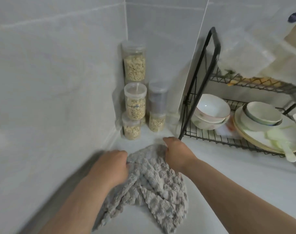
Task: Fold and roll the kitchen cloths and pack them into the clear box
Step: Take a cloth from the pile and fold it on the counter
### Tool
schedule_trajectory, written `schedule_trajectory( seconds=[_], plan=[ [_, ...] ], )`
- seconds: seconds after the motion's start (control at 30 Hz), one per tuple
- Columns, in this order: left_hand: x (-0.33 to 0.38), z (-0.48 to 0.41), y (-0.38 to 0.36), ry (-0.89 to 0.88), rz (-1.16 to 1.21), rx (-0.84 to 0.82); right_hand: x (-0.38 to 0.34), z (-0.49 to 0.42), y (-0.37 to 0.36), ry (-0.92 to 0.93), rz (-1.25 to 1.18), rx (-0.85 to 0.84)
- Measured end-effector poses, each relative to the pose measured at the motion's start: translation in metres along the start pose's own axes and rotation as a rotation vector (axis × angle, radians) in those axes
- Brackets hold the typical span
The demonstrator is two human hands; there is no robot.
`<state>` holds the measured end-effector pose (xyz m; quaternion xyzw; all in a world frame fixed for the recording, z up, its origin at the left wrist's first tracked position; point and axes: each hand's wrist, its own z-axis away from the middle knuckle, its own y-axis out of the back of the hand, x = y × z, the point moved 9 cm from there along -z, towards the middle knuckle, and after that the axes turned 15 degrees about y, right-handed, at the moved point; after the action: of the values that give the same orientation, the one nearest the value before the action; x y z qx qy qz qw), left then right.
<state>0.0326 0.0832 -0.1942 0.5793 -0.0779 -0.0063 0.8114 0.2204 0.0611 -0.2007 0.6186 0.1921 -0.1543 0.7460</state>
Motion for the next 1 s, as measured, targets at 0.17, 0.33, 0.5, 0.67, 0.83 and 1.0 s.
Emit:
schedule_trajectory(
  seconds=[0.17, 0.33, 0.5, 0.67, 0.83, 1.0],
  plan=[
    [0.004, -0.006, -0.02, -0.032, -0.084, 0.078, 0.025, -0.001, -0.019, -0.027, 0.085, 0.049],
    [0.008, -0.003, -0.018, -0.004, -0.018, 0.146, 0.025, 0.012, -0.016, 0.077, 0.073, 0.246],
    [0.008, 0.008, -0.016, -0.035, 0.177, 0.137, 0.023, 0.051, 0.006, 0.109, -0.048, 0.455],
    [0.024, 0.053, -0.003, -0.188, 0.399, 0.009, 0.017, 0.116, 0.033, 0.115, -0.216, 0.666],
    [0.029, 0.103, 0.013, -0.304, 0.5, 0.004, 0.002, 0.19, 0.049, 0.116, -0.378, 0.798],
    [0.037, 0.15, 0.045, -0.43, 0.432, 0.244, -0.012, 0.244, 0.065, 0.113, -0.361, 0.836]
  ],
)
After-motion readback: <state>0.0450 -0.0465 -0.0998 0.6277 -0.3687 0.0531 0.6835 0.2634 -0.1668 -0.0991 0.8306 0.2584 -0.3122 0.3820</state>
